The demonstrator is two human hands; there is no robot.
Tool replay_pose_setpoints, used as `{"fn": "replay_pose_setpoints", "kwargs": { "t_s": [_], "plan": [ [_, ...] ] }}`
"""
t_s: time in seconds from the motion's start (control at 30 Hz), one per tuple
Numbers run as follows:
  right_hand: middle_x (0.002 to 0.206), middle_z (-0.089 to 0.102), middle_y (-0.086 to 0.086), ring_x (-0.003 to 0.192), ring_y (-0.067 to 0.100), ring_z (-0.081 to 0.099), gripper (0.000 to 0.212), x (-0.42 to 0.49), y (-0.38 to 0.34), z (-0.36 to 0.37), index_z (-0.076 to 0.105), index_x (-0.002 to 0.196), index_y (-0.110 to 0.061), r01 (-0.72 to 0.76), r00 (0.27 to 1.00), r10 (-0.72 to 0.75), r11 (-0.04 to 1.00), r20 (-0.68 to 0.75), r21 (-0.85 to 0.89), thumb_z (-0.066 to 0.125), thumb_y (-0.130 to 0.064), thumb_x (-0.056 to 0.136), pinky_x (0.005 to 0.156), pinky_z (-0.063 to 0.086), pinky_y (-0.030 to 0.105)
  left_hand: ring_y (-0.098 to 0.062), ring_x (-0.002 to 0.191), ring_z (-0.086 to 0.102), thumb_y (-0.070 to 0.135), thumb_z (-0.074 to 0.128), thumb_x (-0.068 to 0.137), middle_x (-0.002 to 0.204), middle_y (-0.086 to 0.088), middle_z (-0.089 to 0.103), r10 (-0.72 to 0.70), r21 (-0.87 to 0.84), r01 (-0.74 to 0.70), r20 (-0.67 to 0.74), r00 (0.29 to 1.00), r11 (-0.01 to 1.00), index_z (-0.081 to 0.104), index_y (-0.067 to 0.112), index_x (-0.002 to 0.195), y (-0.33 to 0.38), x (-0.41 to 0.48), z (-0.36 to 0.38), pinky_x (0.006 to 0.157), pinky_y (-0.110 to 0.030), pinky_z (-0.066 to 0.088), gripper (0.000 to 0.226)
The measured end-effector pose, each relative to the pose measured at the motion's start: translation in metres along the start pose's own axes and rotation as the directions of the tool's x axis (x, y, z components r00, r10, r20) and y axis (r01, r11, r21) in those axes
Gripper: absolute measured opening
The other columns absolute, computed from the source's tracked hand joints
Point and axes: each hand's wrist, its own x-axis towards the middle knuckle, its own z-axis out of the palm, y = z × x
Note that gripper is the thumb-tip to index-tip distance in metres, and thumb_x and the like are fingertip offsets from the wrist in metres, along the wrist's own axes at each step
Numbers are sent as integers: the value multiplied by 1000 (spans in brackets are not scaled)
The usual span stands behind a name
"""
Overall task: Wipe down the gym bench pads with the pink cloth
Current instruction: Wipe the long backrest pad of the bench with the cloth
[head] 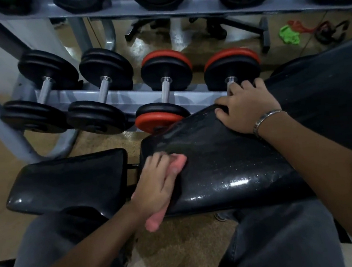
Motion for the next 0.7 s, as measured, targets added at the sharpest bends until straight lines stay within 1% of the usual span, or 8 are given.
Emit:
{"fn": "replay_pose_setpoints", "kwargs": {
  "t_s": [0.07, 0.17, 0.2, 0.33, 0.4, 0.5, 0.67, 0.7],
  "plan": [
    [134, 58, 12, 119, 36, 52, 52, 0, 0, 0, 62, 136, -34, 3, 1000, -3, 1000, 0, 3, 31, -56, 102, 108, 34, 54, -24, 108, 53, 37, 42, 112, 115, 1, 54, -121, 48, 121, -17, 993, 991, 57, 22, 116, -20, 16, -4, 102, -47, 42, 22],
    [134, 58, 11, 118, 36, 53, 52, 0, 0, -1, 63, 136, -34, -5, 1000, 5, 1000, -13, 5, 30, -56, 102, 107, 34, 53, -36, 111, 54, 50, 36, 112, 113, -5, 56, -483, -14, 484, -89, 871, 875, 50, 27, 104, -18, 71, -3, 103, -54, 40, 28],
    [134, 59, 11, 118, 36, 53, 52, 0, 0, -1, 63, 135, -35, -7, 1000, 7, 1000, -14, 4, 30, -56, 102, 107, 34, 53, -36, 111, 53, 51, 35, 111, 115, -5, 57, -472, -4, 474, -99, 876, 880, 50, 28, 104, -12, 80, 3, 103, -52, 39, 29],
    [132, 60, 12, 118, 37, 53, 51, -2, -2, 0, 65, 133, -34, -1, 1000, 1, 1000, -14, -1, 32, -56, 101, 106, 34, 52, -20, 109, 51, 36, 46, 111, 116, 7, 56, -139, -38, 135, -108, 984, 990, 59, 27, 119, -3, 50, 10, 98, -39, 37, 18],
    [133, 60, 13, 120, 37, 53, 50, -2, -3, 1, 66, 132, -34, 0, 1000, 0, 1000, -20, -4, 32, -55, 102, 107, 34, 53, -20, 114, 53, 38, 46, 112, 118, 8, 58, -216, -38, 213, -116, 969, 976, 60, 31, 121, -24, 55, 6, 102, -40, 36, 18],
    [138, 58, 13, 123, 38, 52, 51, -1, -2, -1, 67, 131, -34, -7, 1000, 6, 1000, -22, -18, 31, -55, 102, 108, 34, 53, -32, 123, 51, 58, 34, 109, 124, 0, 59, -482, -32, 481, -66, 873, 876, 56, 38, 114, -30, 103, 3, 109, -51, 35, 30],
    [143, 57, 14, 129, 40, 51, 53, -3, -4, -1, 66, 134, -34, -3, 1000, 3, 1000, -20, -23, 29, -55, 102, 111, 34, 54, -18, 113, 51, 49, 47, 109, 120, 15, 59, -210, -152, 196, -78, 975, 969, 63, 35, 119, 2, 97, 7, 97, -38, 37, 24],
    [143, 57, 14, 129, 40, 50, 54, -2, -3, 0, 66, 133, -34, -7, 1000, 7, 1000, -25, -22, 27, -55, 102, 111, 33, 55, -16, 115, 51, 50, 49, 108, 120, 15, 59, -218, -189, 199, -87, 972, 962, 64, 36, 121, -3, 90, 5, 97, -37, 37, 24]
  ]
}}
